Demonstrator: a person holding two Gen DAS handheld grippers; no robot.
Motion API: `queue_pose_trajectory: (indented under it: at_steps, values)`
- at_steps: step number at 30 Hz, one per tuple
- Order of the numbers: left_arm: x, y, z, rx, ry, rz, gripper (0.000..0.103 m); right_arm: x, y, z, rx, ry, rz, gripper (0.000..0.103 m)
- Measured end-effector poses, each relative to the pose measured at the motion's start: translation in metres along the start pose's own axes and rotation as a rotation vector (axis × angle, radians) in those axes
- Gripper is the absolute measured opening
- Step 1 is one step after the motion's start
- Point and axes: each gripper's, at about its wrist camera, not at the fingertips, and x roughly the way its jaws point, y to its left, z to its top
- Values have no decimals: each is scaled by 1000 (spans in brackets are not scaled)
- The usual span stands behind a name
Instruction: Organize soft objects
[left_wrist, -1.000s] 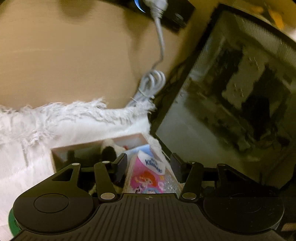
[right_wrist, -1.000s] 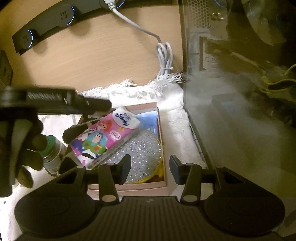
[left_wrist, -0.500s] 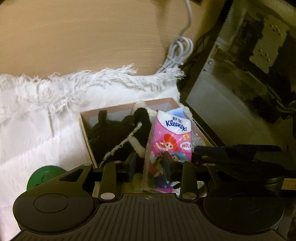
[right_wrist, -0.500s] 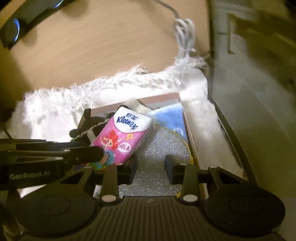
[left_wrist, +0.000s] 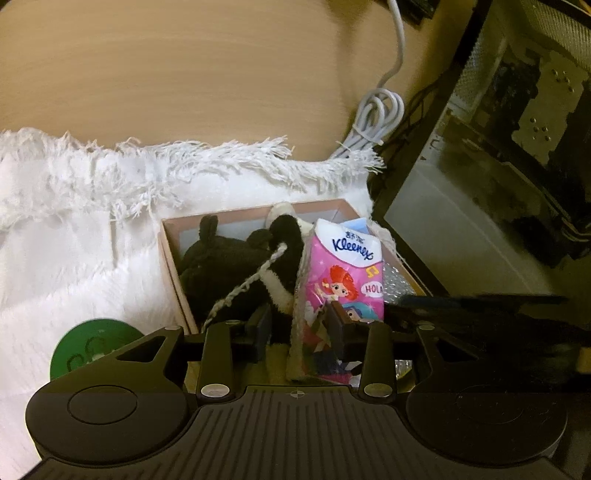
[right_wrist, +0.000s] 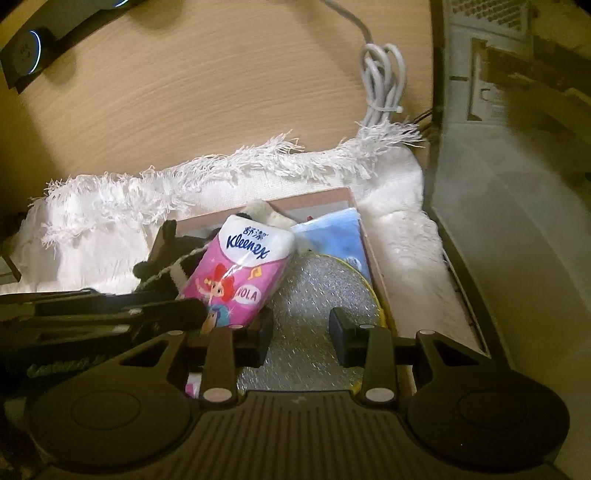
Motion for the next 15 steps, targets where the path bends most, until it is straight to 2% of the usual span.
queue_pose_trajectory:
  at_steps: [2, 4, 6, 8, 11, 13, 15]
  values:
    - [0, 0, -3, -21, -17, 10, 44, -19, -1, -10, -10, -31, -14, 40]
    - [-1, -2, -5, -34, -29, 25, 45, -44, 1, -26, -49, -88, -12, 52]
    - [-3, -8, -8, -36, -46, 54, 45, -69, 3, -45, -133, -141, 4, 59]
    - [-5, -16, -9, -32, -69, 85, 45, -84, 4, -64, -247, -168, 52, 60]
    - [-17, -32, -16, -44, -138, 172, 42, -83, -5, -85, -370, -142, 126, 60]
    - [-32, -42, -28, -114, -188, 221, 42, -77, -14, -93, -386, -85, 141, 60]
    - [-50, -53, -44, -155, -231, 252, 42, -72, -26, -98, -395, -26, 204, 60]
